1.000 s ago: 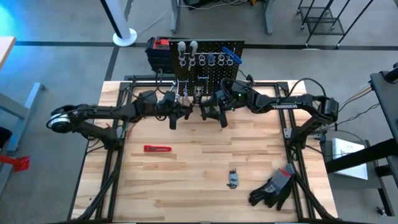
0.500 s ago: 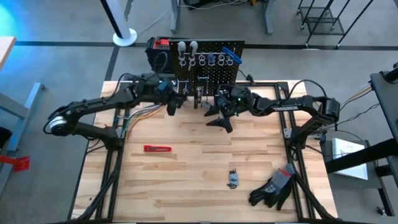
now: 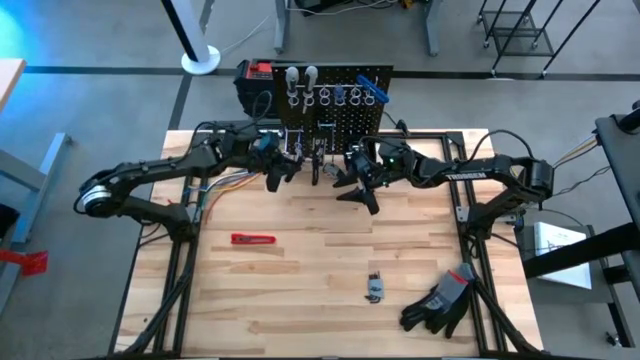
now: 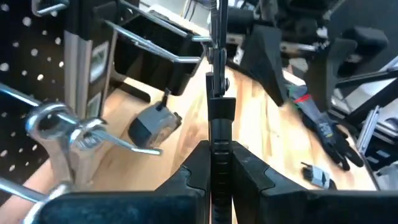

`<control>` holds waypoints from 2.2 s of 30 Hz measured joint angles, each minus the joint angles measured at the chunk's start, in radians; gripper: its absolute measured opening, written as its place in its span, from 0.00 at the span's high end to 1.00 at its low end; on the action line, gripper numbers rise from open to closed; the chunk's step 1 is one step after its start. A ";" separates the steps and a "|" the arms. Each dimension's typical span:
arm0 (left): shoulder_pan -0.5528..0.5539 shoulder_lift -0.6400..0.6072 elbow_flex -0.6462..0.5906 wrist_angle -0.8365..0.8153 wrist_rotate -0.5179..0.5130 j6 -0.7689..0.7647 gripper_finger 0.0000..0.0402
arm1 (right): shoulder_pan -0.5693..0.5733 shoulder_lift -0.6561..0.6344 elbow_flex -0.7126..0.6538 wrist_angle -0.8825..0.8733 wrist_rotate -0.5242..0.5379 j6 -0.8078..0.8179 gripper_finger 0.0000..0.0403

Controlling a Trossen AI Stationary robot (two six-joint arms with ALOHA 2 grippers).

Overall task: Hang tools onto peg board
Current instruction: Hang the wire cutter on the peg board

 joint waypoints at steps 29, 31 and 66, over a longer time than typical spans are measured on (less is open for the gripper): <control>0.035 0.102 0.020 0.095 0.067 -0.006 0.95 | -0.002 0.000 0.000 -0.004 0.000 0.012 0.53; 0.039 0.101 0.020 0.095 0.068 -0.005 0.95 | -0.002 0.000 0.000 -0.004 0.000 0.012 0.53; 0.059 0.095 0.020 0.058 0.017 -0.084 0.75 | -0.002 0.001 -0.001 -0.004 0.010 0.016 0.53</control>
